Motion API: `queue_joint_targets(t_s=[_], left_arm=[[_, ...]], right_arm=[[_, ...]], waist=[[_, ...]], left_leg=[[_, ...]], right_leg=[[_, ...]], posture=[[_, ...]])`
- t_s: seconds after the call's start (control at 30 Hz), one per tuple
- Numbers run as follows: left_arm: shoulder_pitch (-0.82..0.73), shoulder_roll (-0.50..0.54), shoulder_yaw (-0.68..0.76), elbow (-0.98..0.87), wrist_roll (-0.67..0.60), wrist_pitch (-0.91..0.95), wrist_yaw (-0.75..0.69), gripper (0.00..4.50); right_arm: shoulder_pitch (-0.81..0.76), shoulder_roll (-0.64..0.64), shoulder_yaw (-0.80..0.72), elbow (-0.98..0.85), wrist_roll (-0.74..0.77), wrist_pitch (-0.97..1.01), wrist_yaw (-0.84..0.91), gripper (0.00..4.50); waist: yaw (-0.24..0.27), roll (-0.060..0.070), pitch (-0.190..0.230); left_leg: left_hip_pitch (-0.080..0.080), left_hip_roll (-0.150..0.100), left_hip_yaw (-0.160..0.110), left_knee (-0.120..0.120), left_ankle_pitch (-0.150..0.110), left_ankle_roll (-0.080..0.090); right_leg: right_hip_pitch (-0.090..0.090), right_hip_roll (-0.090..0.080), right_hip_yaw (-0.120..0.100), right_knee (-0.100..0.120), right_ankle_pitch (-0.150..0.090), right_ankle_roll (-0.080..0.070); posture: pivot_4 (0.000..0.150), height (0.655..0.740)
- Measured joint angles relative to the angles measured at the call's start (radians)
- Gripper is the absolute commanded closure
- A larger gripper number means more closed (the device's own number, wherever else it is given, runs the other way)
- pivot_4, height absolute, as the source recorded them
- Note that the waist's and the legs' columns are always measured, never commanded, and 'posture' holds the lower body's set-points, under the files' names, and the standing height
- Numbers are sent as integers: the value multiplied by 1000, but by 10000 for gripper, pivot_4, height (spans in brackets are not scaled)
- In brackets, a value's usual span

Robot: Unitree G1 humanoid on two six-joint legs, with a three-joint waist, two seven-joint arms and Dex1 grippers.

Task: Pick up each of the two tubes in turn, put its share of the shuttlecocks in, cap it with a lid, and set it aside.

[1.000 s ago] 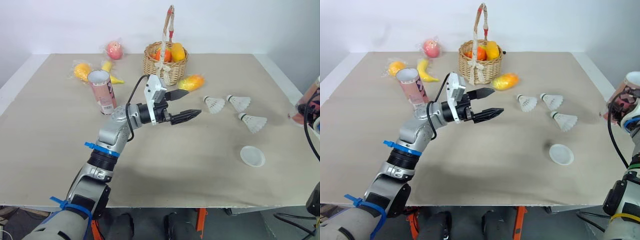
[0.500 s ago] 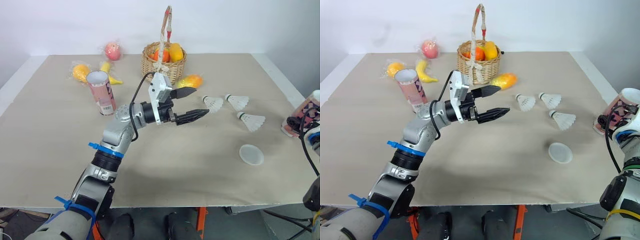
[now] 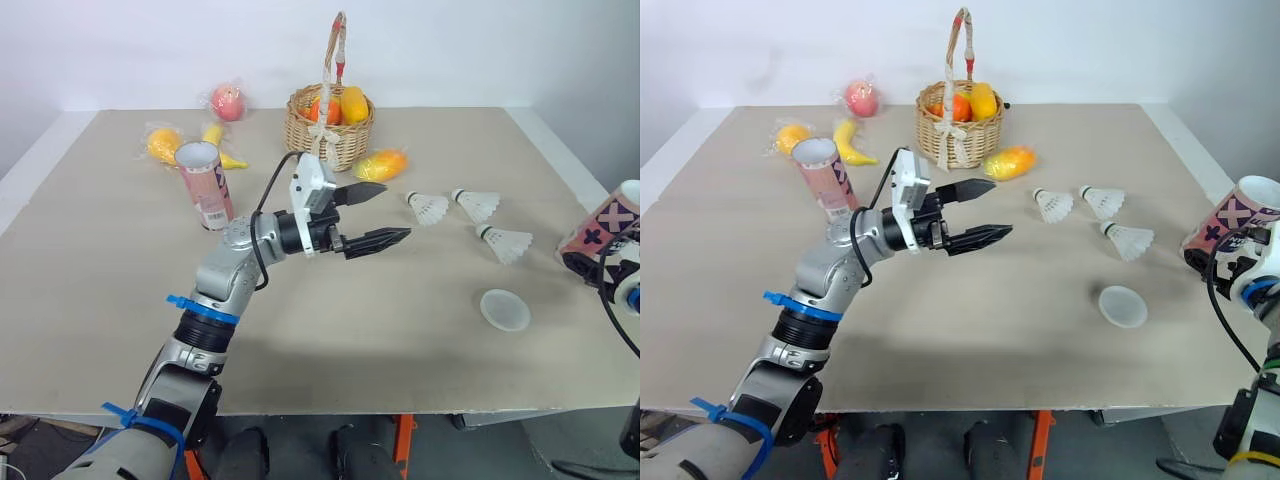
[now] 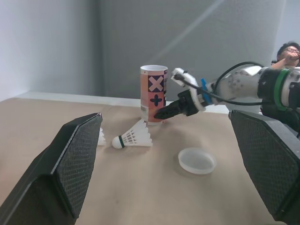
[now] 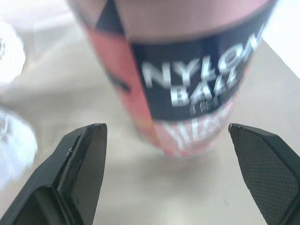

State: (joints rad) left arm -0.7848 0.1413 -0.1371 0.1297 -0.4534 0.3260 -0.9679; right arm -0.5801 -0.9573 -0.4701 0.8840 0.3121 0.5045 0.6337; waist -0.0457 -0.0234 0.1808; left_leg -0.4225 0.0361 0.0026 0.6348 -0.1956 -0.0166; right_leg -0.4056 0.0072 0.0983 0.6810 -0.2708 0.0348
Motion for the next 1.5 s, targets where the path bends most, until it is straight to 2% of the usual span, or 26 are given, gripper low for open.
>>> queue_joint_targets(t_s=[0.13,0.23,0.37,0.47,0.53,0.67,0.8,1.07,1.5], left_arm=[[46,44,21,-43,2,30,38,0],[121,79,98,-92,2,95,160,0],[311,139,195,-232,-23,192,287,0],[469,163,289,-320,-26,230,396,0],[513,162,329,-347,-25,238,456,0],[576,143,423,-387,-17,225,591,0],[588,132,421,-366,23,185,648,0],[443,182,372,-134,143,65,665,0],[173,193,319,255,234,-80,637,0]], right_arm=[[210,5,-6,-256,60,104,92,659],[359,44,-16,-591,143,142,163,659],[324,115,12,-925,280,161,215,659],[228,178,127,-1065,310,158,213,659],[195,225,201,-1100,310,149,211,659],[115,329,348,-1055,244,122,164,659],[82,388,459,-1011,150,64,129,659],[80,433,467,-989,116,17,107,659],[118,455,470,-1082,115,24,71,659]], waist=[[-1,1,0],[-14,5,-3],[-30,5,-3],[-29,-1,-1],[-24,-4,-1],[-1,-4,-1],[13,-5,-1],[14,-5,-1],[14,-5,-1]], left_leg=[[0,1,0,0,0,0],[2,2,0,0,0,0],[4,5,-1,1,1,-1],[4,8,-1,2,3,0],[3,8,-2,3,4,2],[1,7,0,4,7,1],[-2,5,0,4,8,0],[-2,6,0,3,8,0],[-2,6,0,3,8,0]], right_leg=[[0,0,0,0,0,0],[0,2,3,1,-3,7],[1,5,2,2,0,7],[2,6,-1,2,3,5],[2,7,-2,1,6,4],[1,5,0,0,9,7],[0,3,0,-1,9,8],[-2,5,0,-1,10,7],[-2,5,0,-1,10,7]], posture=[[1500,7400],[1500,7400],[1500,7400],[1500,7400],[1500,7400],[1500,7400],[1500,7400],[1500,7400],[1500,7400]])
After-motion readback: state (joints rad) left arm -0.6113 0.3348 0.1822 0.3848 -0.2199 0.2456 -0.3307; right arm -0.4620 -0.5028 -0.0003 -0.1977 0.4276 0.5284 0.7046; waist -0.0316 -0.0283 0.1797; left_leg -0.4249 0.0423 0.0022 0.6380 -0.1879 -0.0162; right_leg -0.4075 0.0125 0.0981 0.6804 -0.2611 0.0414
